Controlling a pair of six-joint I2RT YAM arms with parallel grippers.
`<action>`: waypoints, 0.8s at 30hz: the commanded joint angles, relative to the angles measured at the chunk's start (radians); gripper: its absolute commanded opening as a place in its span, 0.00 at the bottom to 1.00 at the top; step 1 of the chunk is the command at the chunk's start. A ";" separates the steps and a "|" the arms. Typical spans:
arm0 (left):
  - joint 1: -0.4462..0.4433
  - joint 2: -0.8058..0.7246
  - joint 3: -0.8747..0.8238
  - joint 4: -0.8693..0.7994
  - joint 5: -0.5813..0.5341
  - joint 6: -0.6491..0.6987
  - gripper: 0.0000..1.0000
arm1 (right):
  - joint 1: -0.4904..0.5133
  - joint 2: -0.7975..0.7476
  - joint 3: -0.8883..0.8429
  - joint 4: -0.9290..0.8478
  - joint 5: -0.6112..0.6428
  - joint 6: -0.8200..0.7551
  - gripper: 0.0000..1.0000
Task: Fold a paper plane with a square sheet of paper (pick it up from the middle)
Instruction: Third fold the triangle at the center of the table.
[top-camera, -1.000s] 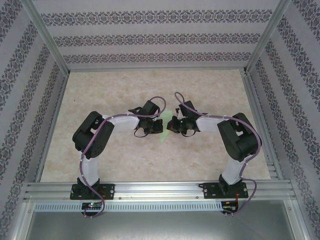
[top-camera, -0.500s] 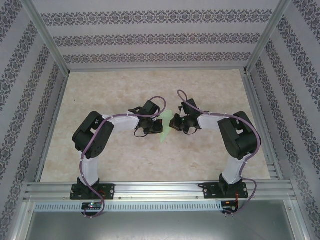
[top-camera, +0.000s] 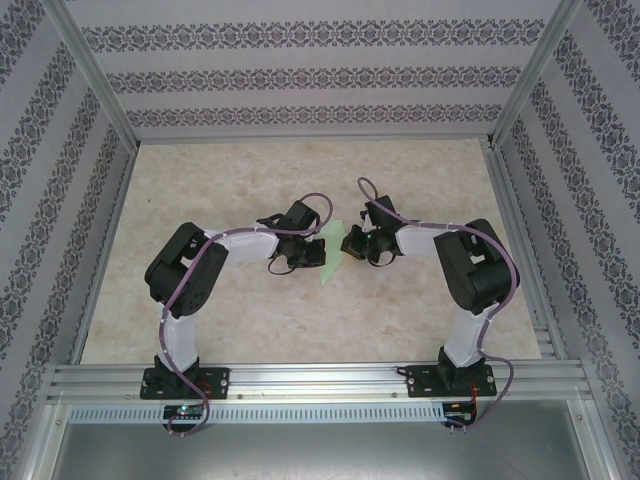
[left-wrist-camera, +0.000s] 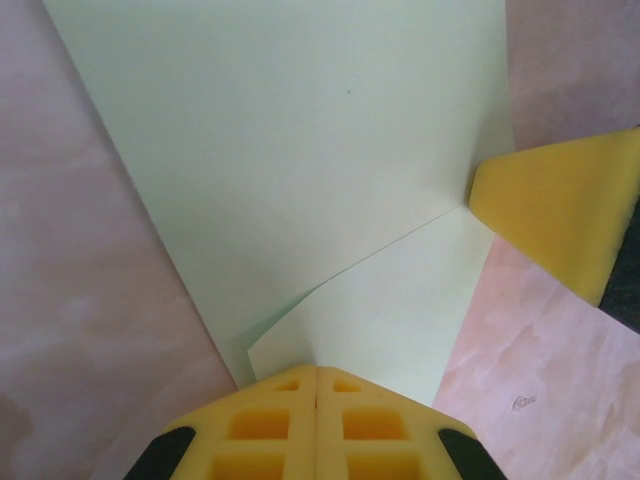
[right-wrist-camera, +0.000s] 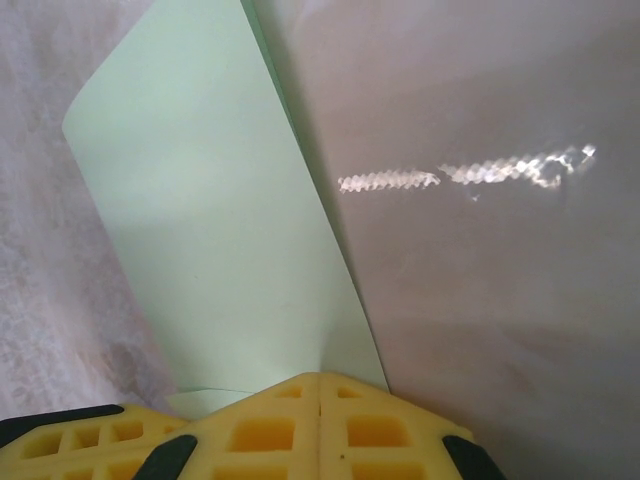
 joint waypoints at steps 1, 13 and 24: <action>-0.003 0.019 -0.029 -0.150 -0.082 0.028 0.00 | -0.025 0.012 0.020 -0.023 0.085 -0.033 0.00; -0.003 0.017 -0.023 -0.149 -0.082 0.033 0.00 | -0.055 -0.045 0.060 -0.060 0.115 -0.070 0.00; -0.003 -0.003 0.003 -0.130 -0.045 0.081 0.00 | 0.034 -0.106 -0.034 0.039 -0.032 -0.018 0.00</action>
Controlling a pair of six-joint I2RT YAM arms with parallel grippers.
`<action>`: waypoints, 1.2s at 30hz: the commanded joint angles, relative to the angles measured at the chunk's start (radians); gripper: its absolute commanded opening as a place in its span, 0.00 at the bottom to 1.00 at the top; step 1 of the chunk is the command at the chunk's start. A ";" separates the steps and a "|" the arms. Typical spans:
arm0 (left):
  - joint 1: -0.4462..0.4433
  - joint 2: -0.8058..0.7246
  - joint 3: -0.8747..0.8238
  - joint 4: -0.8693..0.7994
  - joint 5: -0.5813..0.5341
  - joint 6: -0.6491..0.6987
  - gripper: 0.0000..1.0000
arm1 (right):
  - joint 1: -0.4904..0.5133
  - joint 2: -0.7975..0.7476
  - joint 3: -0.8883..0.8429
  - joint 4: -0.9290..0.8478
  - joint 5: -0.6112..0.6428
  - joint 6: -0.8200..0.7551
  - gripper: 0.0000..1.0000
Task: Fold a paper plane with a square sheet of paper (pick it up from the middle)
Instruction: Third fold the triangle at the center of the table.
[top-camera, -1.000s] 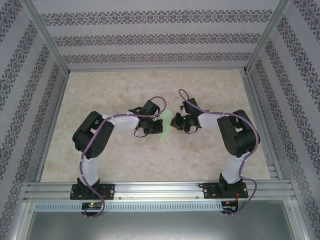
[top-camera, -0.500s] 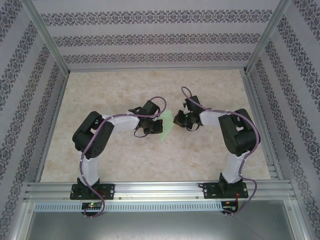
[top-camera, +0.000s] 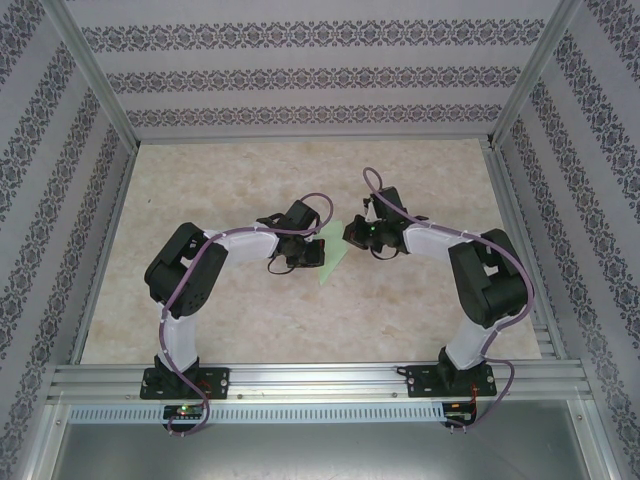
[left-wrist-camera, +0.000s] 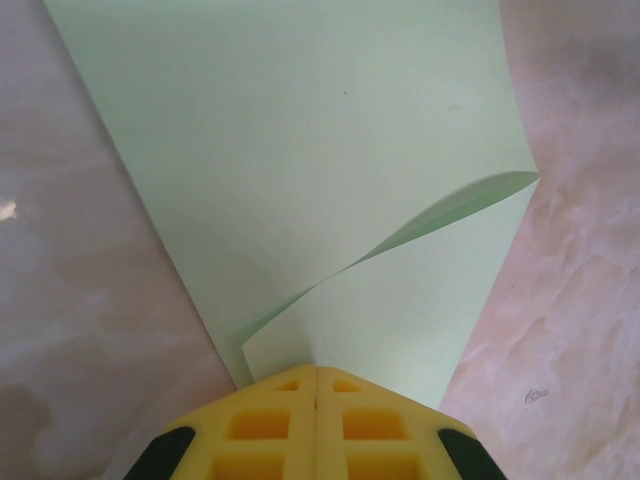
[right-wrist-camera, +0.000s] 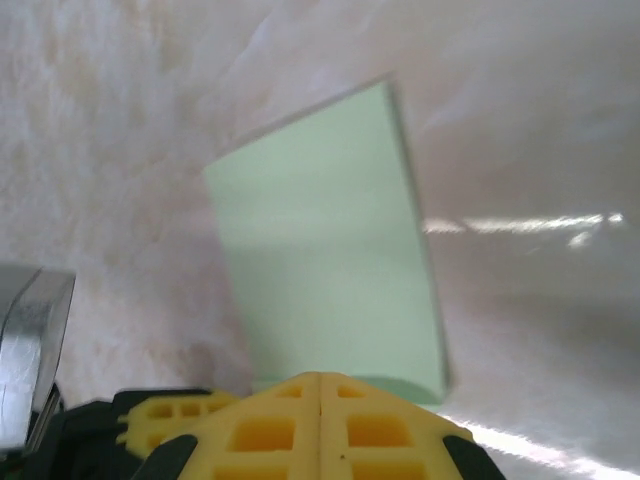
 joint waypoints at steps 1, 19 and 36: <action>-0.003 -0.001 -0.004 -0.095 -0.024 0.050 0.00 | 0.031 0.012 -0.040 0.047 -0.048 0.032 0.00; -0.013 -0.231 -0.255 0.296 0.136 -0.118 0.07 | 0.055 0.096 -0.077 0.086 -0.016 0.083 0.00; -0.050 -0.135 -0.283 0.246 0.120 -0.103 0.00 | 0.055 0.042 -0.058 0.049 -0.023 0.056 0.00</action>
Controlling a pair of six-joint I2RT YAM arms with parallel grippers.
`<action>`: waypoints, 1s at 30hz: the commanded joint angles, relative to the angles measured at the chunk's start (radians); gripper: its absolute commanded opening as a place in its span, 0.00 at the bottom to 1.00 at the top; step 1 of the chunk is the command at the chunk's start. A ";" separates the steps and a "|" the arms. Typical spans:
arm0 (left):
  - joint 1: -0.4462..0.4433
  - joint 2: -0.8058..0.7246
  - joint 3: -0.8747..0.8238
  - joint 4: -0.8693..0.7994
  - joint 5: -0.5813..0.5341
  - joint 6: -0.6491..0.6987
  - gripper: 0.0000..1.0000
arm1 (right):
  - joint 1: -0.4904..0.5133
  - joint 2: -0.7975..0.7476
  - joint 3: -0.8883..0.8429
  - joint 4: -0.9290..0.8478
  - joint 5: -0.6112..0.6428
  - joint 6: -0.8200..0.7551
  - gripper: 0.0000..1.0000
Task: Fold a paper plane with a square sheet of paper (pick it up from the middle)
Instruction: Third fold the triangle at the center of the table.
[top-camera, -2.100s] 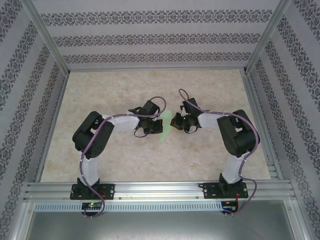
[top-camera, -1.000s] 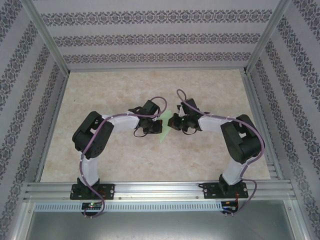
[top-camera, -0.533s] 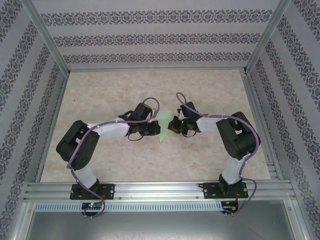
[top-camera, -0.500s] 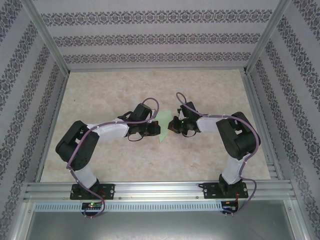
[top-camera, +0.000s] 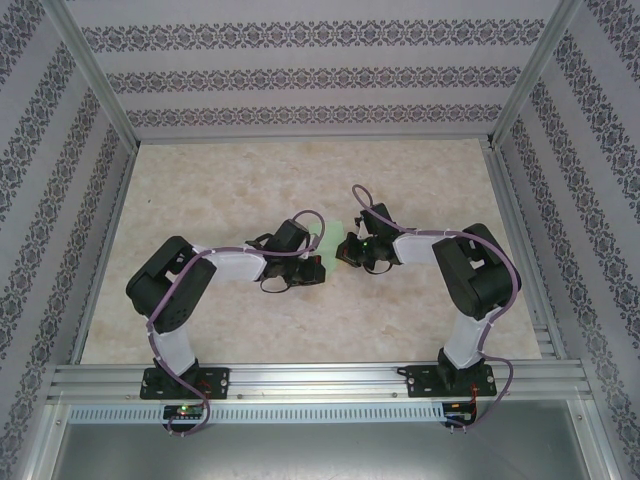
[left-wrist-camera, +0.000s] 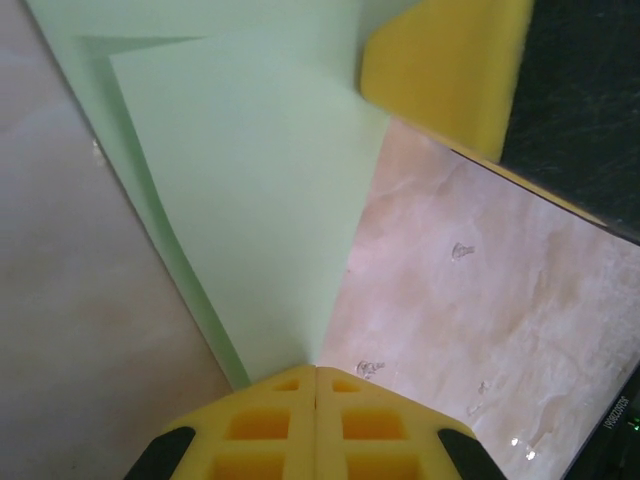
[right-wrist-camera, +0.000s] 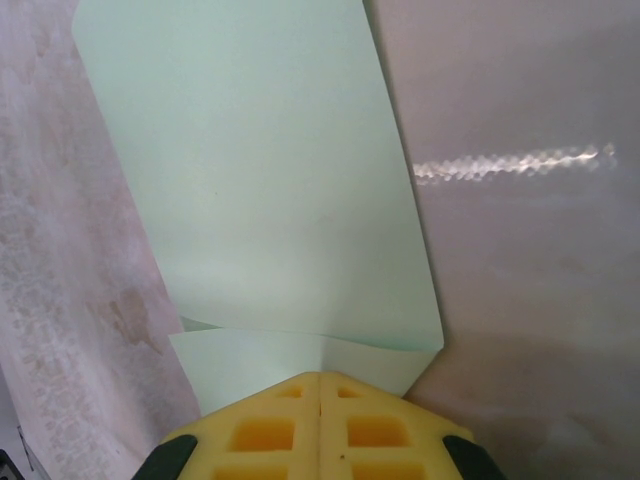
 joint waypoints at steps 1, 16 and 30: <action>-0.009 0.004 -0.017 -0.019 -0.028 0.013 0.00 | 0.008 -0.042 0.015 -0.018 0.011 -0.023 0.00; -0.009 0.002 -0.057 -0.032 -0.077 0.011 0.00 | 0.121 -0.074 -0.039 0.022 0.021 0.055 0.00; -0.009 0.000 -0.102 0.003 -0.095 -0.018 0.00 | 0.139 -0.029 -0.066 0.073 -0.019 0.100 0.00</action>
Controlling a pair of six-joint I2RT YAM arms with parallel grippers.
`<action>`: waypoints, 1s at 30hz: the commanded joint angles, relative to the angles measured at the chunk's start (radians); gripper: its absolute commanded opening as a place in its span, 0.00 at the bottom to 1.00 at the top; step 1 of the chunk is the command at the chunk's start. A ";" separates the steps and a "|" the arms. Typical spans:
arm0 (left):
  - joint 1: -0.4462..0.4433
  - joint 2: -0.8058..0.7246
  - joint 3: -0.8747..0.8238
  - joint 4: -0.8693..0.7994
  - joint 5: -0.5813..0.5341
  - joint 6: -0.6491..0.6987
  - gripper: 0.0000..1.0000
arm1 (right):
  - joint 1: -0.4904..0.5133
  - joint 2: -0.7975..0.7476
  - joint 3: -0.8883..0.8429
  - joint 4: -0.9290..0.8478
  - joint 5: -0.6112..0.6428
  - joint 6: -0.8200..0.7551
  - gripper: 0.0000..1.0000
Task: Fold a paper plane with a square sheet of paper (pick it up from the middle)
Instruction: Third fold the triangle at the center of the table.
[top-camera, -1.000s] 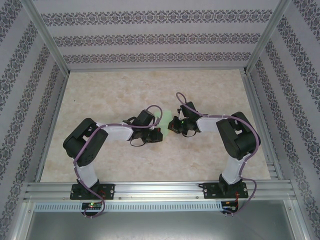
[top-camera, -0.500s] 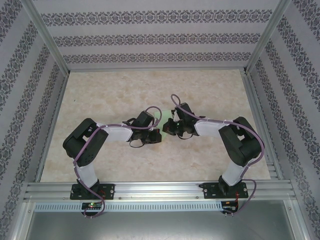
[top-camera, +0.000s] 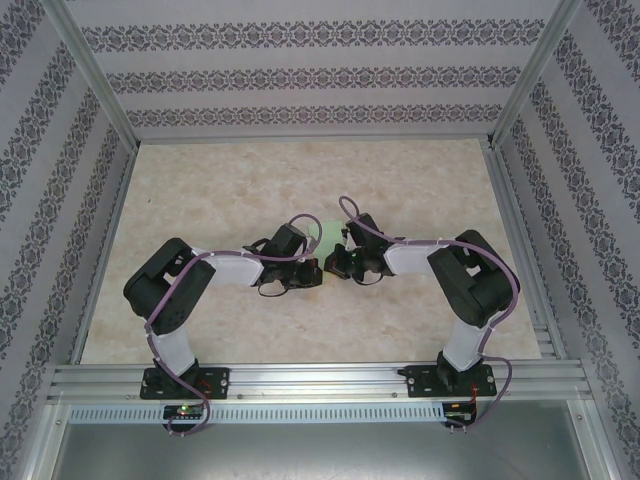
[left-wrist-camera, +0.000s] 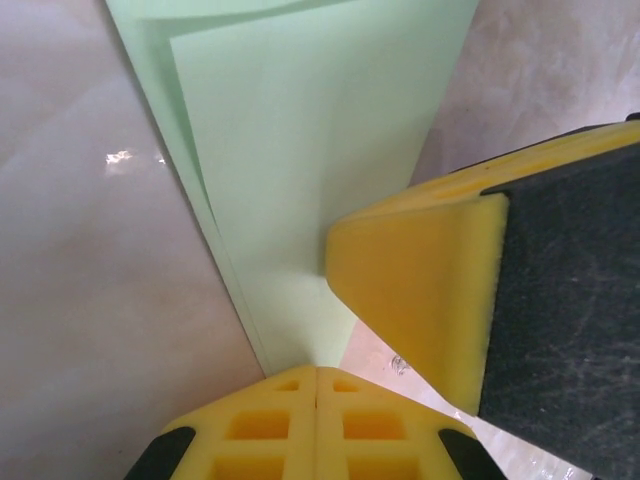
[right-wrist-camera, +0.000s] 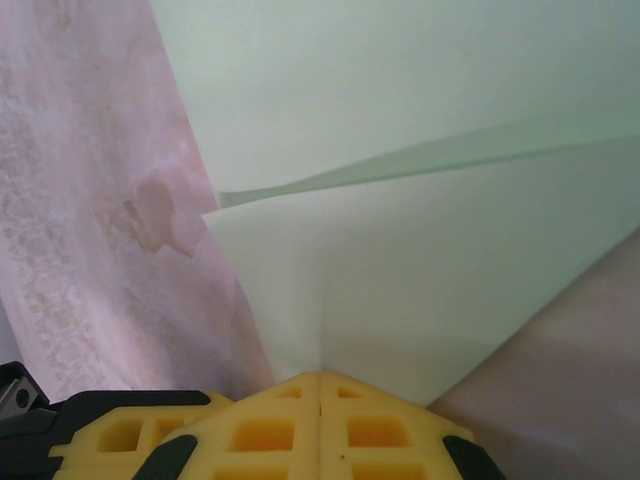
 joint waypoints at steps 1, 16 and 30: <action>-0.009 0.013 -0.039 -0.062 -0.065 -0.013 0.00 | 0.015 0.000 -0.025 0.045 -0.025 0.017 0.00; -0.010 0.022 -0.046 -0.194 -0.068 0.003 0.00 | -0.093 0.065 0.059 -0.068 0.038 -0.115 0.00; -0.009 0.022 -0.055 -0.232 -0.076 0.008 0.00 | -0.256 0.143 0.153 -0.105 0.009 -0.245 0.00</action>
